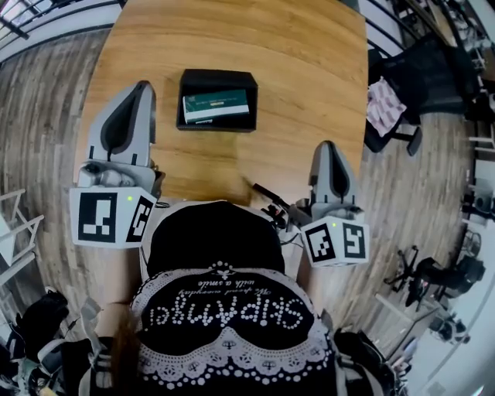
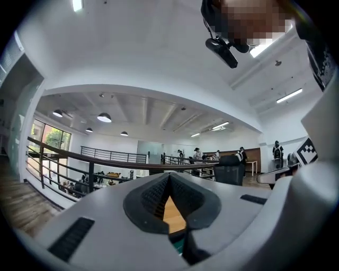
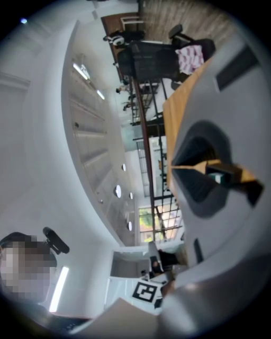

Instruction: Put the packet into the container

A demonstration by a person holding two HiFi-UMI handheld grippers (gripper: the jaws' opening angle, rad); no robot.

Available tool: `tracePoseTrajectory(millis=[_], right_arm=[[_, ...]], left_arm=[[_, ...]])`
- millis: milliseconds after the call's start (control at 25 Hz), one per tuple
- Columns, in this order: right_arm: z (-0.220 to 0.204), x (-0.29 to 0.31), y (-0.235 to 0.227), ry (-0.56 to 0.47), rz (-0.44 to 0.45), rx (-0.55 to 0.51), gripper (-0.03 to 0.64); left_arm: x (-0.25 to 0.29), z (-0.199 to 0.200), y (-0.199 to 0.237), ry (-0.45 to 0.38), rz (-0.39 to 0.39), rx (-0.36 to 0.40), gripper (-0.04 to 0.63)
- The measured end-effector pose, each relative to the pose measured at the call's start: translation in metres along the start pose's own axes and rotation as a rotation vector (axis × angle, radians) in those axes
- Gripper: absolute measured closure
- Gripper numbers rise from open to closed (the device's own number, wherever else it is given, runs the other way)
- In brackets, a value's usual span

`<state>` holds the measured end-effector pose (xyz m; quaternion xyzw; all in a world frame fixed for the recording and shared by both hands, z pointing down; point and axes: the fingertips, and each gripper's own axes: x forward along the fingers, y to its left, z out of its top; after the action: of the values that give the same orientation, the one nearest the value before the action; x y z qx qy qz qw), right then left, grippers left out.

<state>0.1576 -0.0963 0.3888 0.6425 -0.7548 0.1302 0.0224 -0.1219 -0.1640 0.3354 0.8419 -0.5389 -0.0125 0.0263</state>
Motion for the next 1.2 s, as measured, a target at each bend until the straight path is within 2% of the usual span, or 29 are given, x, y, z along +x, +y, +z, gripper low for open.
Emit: tracePoseTrajectory(millis=[320,560,1200], right_arm=[[0.005,-0.012,0.015,-0.011,-0.005,-0.008,0.58],[0.008,-0.026,0.03,-0.02,-0.009,-0.027,0.58],[-0.036,-0.041,0.062,0.037,0.009,-0.047,0.58]], left_arm=[[-0.038,-0.018,0.013,0.045,0.073,-0.039,0.565],[-0.063,-0.023,0.015,0.057,0.076,-0.043,0.565],[-0.107,-0.066,0.024,0.119,0.118,-0.085,0.565]])
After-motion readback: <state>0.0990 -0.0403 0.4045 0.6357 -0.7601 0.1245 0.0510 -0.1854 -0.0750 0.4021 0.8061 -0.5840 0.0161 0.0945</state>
